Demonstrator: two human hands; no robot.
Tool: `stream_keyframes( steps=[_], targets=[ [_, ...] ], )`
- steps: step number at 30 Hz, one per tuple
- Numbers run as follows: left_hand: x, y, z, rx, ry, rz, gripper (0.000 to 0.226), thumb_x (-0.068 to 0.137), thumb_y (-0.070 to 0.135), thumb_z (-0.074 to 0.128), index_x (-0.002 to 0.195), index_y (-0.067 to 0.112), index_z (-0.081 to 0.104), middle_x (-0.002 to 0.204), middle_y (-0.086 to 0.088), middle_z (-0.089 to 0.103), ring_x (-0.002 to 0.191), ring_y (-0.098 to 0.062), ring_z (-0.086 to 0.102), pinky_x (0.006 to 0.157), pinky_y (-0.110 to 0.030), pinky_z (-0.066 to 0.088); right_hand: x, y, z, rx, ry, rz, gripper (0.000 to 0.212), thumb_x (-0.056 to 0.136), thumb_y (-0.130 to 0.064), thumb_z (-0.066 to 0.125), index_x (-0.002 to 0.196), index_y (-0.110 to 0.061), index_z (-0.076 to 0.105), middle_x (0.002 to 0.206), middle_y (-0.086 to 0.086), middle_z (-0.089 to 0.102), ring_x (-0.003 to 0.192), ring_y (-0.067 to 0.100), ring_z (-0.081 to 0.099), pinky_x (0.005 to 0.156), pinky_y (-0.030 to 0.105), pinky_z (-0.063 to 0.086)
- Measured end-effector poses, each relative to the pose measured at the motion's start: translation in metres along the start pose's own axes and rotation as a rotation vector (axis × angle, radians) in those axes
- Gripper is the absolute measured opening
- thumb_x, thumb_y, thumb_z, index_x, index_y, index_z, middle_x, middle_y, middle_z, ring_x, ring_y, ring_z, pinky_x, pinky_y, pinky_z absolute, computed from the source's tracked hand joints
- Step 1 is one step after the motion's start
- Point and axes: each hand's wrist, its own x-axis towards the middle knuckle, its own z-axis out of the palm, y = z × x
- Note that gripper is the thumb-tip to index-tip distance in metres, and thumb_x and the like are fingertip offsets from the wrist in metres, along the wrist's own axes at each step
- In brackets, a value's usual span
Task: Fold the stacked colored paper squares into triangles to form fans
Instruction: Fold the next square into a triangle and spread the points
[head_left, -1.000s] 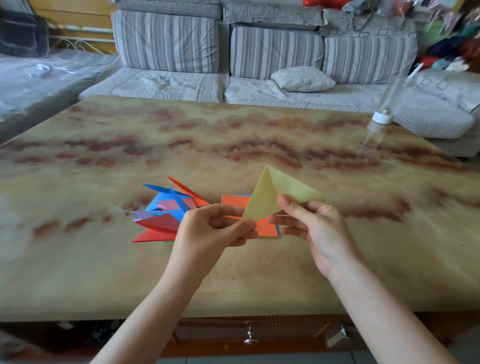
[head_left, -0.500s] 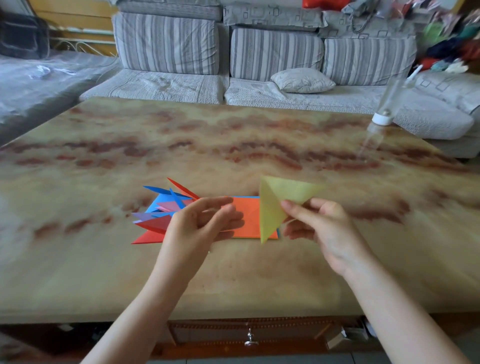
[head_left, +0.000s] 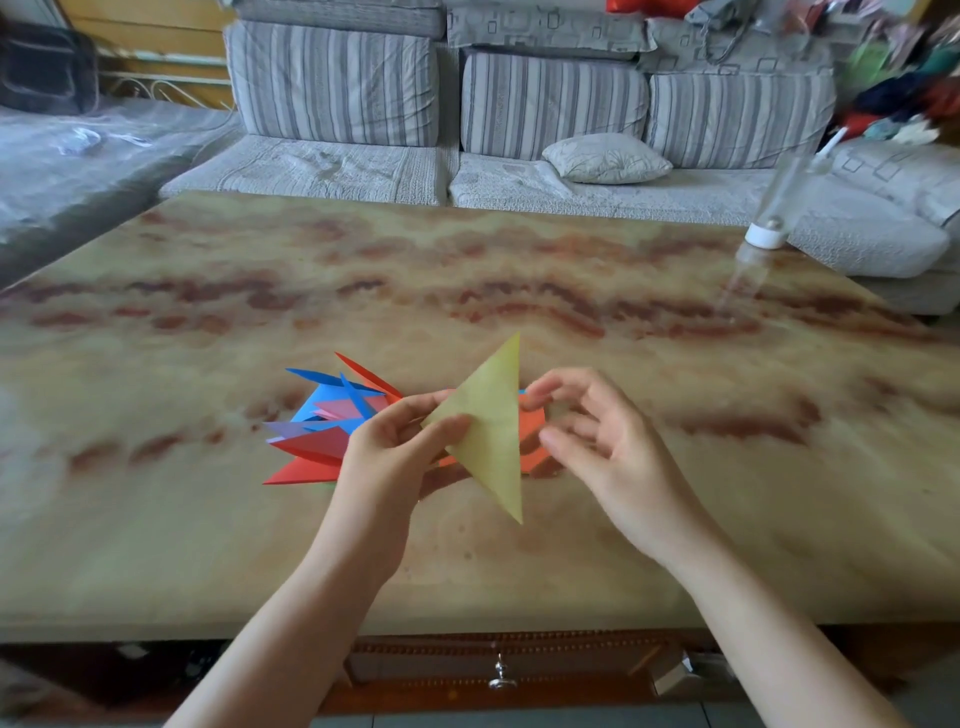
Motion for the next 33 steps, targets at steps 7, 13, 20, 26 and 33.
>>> stream_keyframes(
  steps=[7, 13, 20, 26, 33],
  targets=[
    [-0.002, -0.002, 0.005, -0.064, -0.052, -0.035, 0.017, 0.088, 0.0, 0.055, 0.102, -0.003, 0.063, 0.095, -0.013, 0.069, 0.083, -0.019, 0.068, 0.065, -0.024, 0.057, 0.002, 0.003, 0.005, 0.071, -0.012, 0.041, 0.011, 0.07, -0.02, 0.073, 0.079, -0.016, 0.072, 0.106, -0.001, 0.066, 0.095, 0.007, 0.064, 0.077, 0.018, 0.048],
    [-0.007, 0.0, 0.011, -0.047, -0.133, -0.06, 0.019, 0.095, 0.01, 0.046, 0.092, 0.005, 0.064, 0.091, -0.006, 0.074, 0.087, -0.022, 0.072, 0.068, -0.03, 0.059, 0.004, 0.002, 0.005, 0.238, 0.203, 0.142, 0.016, 0.07, -0.023, 0.07, 0.078, -0.009, 0.071, 0.074, 0.005, 0.072, 0.065, 0.019, 0.067, 0.072, 0.031, 0.056],
    [-0.01, 0.003, 0.014, 0.127, -0.117, -0.013, 0.023, 0.094, 0.021, 0.05, 0.091, 0.011, 0.071, 0.087, -0.009, 0.073, 0.085, -0.021, 0.072, 0.071, -0.032, 0.06, 0.003, 0.002, 0.007, 0.241, 0.283, 0.159, 0.008, 0.074, -0.014, 0.073, 0.081, -0.012, 0.069, 0.075, 0.004, 0.071, 0.071, 0.018, 0.066, 0.075, 0.037, 0.056],
    [-0.01, 0.002, 0.014, 0.288, -0.116, 0.007, 0.028, 0.092, 0.032, 0.051, 0.081, 0.012, 0.068, 0.078, 0.0, 0.074, 0.077, -0.012, 0.071, 0.071, -0.029, 0.057, 0.004, -0.002, 0.003, 0.246, 0.254, 0.127, 0.014, 0.079, -0.003, 0.069, 0.09, -0.012, 0.069, 0.076, 0.0, 0.072, 0.073, 0.01, 0.066, 0.072, 0.021, 0.054],
    [-0.008, 0.003, 0.012, 0.2, -0.037, 0.139, 0.025, 0.078, 0.016, 0.069, 0.102, 0.014, 0.069, 0.085, -0.006, 0.074, 0.081, -0.011, 0.071, 0.063, -0.017, 0.054, 0.0, -0.003, 0.003, 0.062, 0.098, 0.07, 0.013, 0.082, -0.002, 0.068, 0.083, -0.014, 0.074, 0.08, 0.008, 0.073, 0.069, 0.007, 0.06, 0.064, 0.015, 0.048]
  ],
)
